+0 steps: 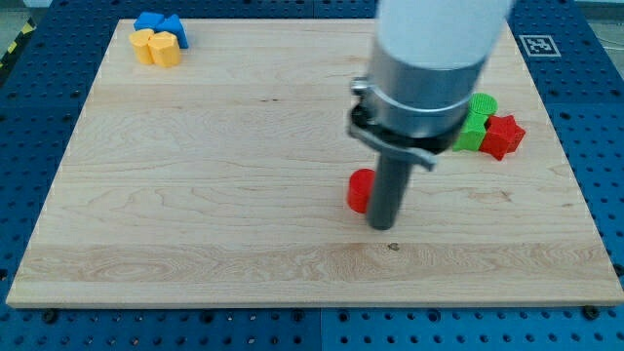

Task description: Place the red circle left to the red star

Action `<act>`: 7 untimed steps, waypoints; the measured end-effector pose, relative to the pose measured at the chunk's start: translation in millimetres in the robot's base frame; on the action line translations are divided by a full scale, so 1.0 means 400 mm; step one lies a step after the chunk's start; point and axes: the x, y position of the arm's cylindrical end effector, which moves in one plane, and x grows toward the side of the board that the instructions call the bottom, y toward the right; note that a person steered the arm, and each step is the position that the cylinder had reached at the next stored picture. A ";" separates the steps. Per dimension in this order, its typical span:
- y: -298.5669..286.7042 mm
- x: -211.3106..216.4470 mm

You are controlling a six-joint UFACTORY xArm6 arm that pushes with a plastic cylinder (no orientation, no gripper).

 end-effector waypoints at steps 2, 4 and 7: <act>-0.147 -0.053; 0.100 -0.088; 0.349 0.061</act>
